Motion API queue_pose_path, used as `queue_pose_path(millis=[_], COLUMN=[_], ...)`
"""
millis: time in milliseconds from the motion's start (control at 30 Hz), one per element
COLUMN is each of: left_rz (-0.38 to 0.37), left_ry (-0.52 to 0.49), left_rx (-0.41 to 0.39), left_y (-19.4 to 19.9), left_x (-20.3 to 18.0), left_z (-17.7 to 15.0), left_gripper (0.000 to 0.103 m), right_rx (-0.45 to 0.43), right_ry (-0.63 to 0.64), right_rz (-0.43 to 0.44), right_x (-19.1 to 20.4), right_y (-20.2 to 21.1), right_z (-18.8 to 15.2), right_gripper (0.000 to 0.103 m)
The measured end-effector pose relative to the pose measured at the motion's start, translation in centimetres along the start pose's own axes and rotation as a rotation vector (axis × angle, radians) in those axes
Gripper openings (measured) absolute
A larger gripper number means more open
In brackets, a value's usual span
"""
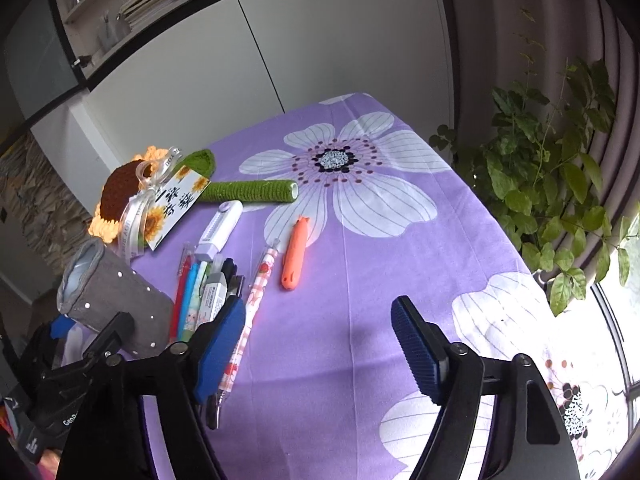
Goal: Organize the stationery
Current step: 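Close the left gripper around the grey felt pen holder, then grasp the pink patterned pen with the right gripper while the left holds the holder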
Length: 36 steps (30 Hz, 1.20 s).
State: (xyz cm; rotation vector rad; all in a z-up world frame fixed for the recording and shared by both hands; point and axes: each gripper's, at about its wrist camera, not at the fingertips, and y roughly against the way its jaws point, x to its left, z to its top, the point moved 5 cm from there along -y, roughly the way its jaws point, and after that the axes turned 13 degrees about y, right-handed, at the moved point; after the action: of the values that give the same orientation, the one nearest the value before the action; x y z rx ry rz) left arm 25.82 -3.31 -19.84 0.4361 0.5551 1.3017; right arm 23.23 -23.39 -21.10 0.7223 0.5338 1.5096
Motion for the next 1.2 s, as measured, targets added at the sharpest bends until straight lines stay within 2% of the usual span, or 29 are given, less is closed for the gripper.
queue_pose_path(millis=[33,100,200,333,633,900,1000,1200], left_rz=[-0.005,-0.012,-0.028,-0.034,0.006,-0.077,-0.113,-0.100], left_ry=[0.005,0.015,0.011,-0.001,-0.010,-0.014,0.025,0.041], left_rx=[0.001,0.009,0.015,0.014,-0.014,-0.004,0.003,-0.004], left_y=[0.0,0.1,0.4,1.1,2.8,2.7,2.7,2.7], left_x=[0.2,0.6,1.2,2.1,4.9,4.5,4.9,5.1], left_z=[0.0,0.0,-0.2,-0.6,-0.5,-1.3,-1.2,-1.2], left_gripper=[0.069,0.066,0.065,0.065,0.065,0.066,0.079,0.079], right_rx=[0.018,0.054,0.094,0.102,0.154,0.223,0.242,0.268], right_ry=[0.001,0.001,-0.011,0.003,0.057,0.045,0.011,-0.037], right_rz=[0.005,0.032,0.097,0.112,0.118,0.100,0.109,0.111], right_x=[0.1,0.6,1.5,2.6,4.6,4.7,4.3,3.8], right_y=[-0.3,-1.1,-1.7,-1.7,-2.4,-4.3,-4.8,-6.0], right_z=[-0.1,-0.2,-0.4,0.1,1.5,1.6,1.5,2.1], right_gripper=[0.049,0.029,0.023,0.023,0.022,0.023,0.022,0.023])
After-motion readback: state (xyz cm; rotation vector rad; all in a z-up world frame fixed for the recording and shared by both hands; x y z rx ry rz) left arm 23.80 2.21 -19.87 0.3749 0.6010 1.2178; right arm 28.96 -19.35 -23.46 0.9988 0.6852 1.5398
